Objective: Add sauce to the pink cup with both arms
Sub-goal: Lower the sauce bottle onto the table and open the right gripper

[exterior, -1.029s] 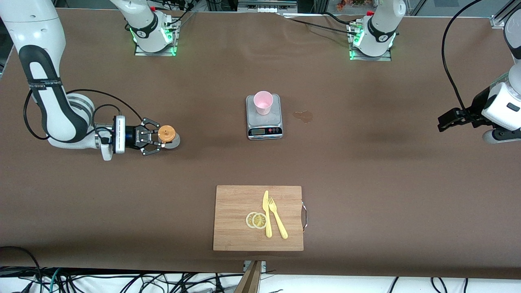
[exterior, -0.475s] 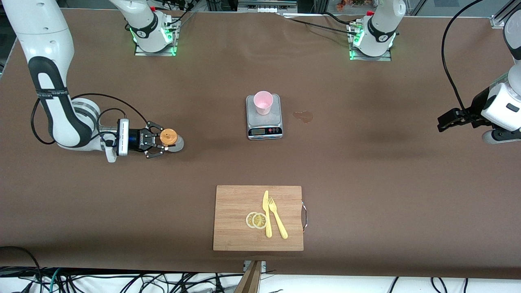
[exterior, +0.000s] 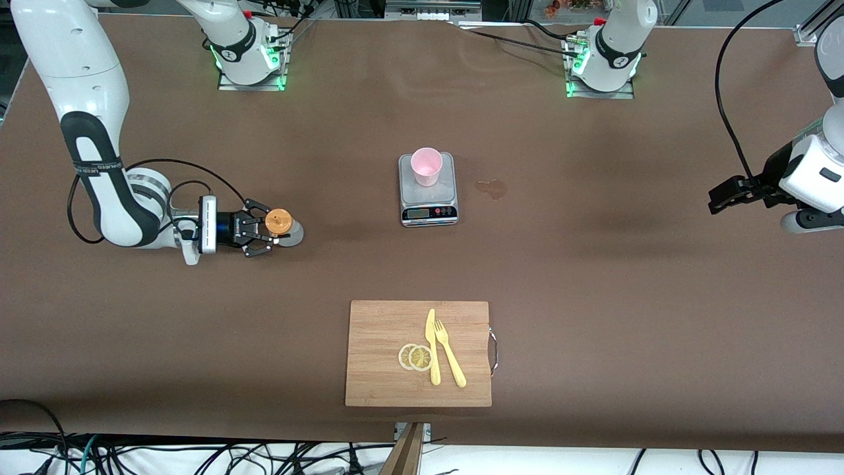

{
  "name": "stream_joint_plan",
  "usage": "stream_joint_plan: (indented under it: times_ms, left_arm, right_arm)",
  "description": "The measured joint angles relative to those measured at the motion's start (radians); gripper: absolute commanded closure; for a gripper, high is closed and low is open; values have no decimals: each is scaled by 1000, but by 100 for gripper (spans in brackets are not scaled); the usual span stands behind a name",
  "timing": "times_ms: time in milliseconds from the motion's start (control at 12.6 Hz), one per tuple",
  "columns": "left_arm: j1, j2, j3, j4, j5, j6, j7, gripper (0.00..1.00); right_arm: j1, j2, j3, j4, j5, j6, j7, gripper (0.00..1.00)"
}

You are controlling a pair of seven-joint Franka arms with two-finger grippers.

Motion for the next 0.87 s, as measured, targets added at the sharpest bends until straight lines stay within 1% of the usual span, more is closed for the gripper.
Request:
stream_joint_plan:
  times_ms: [316, 554, 870]
  left_arm:
    - [2, 13, 2, -1, 0, 68, 0, 0]
    - [-2, 47, -6, -1, 0, 135, 0, 0]
    - [-17, 56, -23, 1, 0, 149, 0, 0]
  right_arm:
    - [0, 49, 0, 3, 0, -15, -8, 88]
    - [0, 56, -2, 8, 0, -16, -8, 88]
    - [-2, 78, -4, 8, -5, -16, -8, 88]
